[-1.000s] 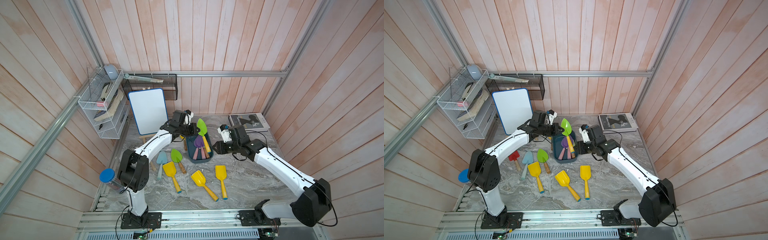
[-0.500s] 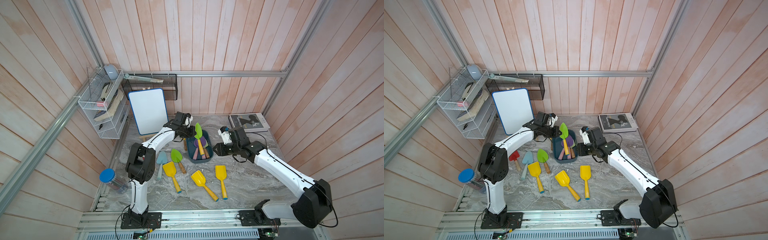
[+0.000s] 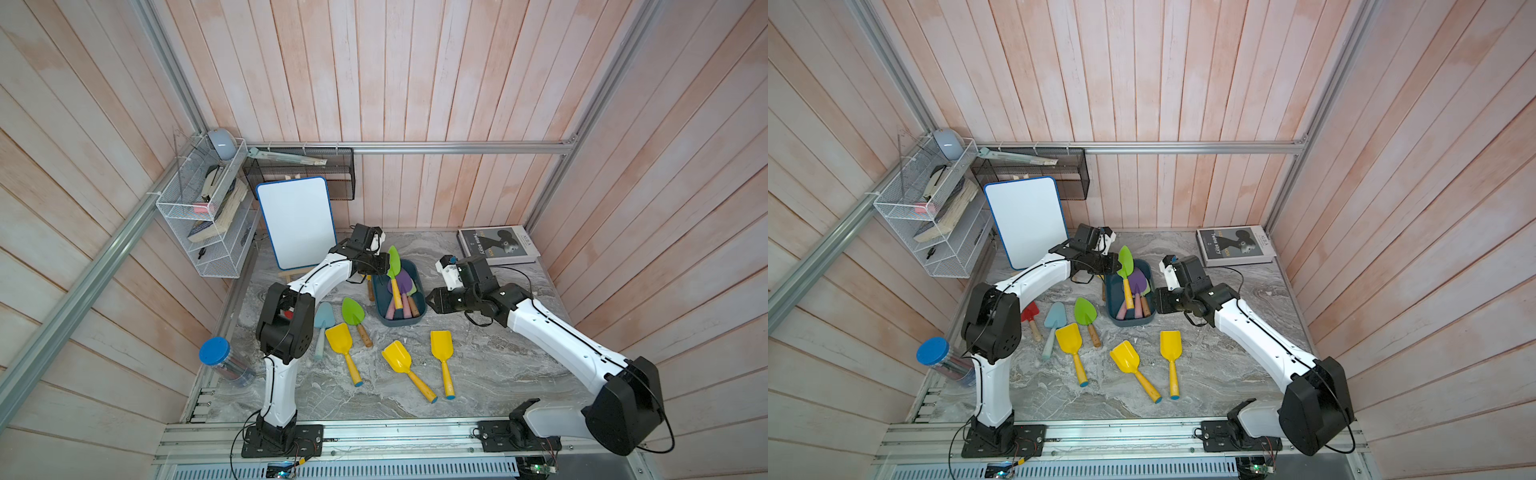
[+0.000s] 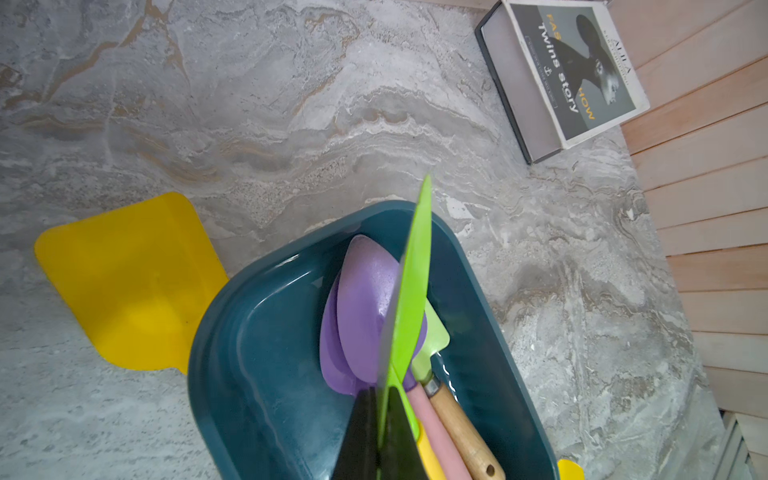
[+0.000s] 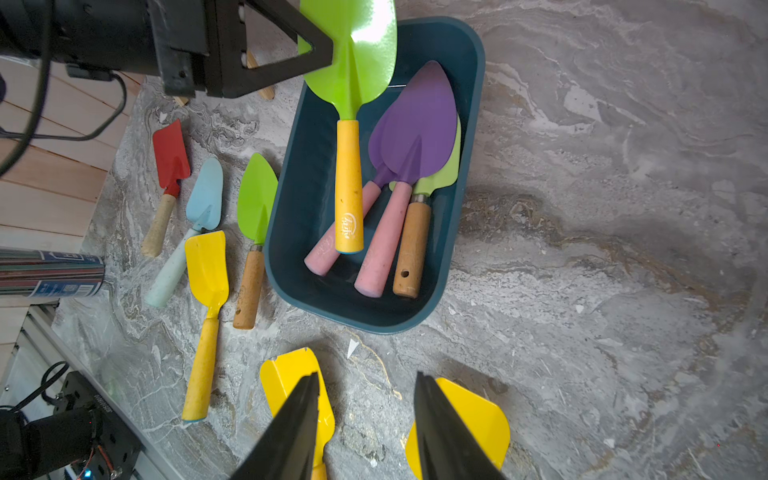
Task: Put the shovel into the storage box
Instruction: Place the shovel in the storage box.
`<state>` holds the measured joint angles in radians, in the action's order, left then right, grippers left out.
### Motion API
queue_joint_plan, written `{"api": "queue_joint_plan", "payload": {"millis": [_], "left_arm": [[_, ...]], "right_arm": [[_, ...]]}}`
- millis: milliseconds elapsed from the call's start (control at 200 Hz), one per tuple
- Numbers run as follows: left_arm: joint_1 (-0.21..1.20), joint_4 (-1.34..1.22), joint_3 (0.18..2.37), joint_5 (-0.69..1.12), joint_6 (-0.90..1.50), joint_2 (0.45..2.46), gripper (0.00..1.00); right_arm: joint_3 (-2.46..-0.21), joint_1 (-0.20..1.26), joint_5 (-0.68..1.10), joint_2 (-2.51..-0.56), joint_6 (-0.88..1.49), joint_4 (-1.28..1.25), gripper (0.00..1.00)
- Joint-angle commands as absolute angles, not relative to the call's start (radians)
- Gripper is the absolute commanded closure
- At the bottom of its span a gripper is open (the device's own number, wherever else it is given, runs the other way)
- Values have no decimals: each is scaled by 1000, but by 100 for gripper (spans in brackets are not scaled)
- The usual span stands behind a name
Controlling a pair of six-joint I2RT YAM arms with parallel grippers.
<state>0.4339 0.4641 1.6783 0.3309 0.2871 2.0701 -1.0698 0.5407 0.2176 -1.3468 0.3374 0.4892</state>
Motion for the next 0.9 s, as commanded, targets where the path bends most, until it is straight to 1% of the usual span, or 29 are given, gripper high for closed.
{"api": "queue_joint_plan", "payload": {"millis": [0,895], "left_arm": [[434,452,1697,323,265,2101,100],[442,456,1713,440,331,2215,100]], "right_arm": [[-1057,542,205,-1361,341,477,56],[-1062,541,202,-1373,334,472,56]]}}
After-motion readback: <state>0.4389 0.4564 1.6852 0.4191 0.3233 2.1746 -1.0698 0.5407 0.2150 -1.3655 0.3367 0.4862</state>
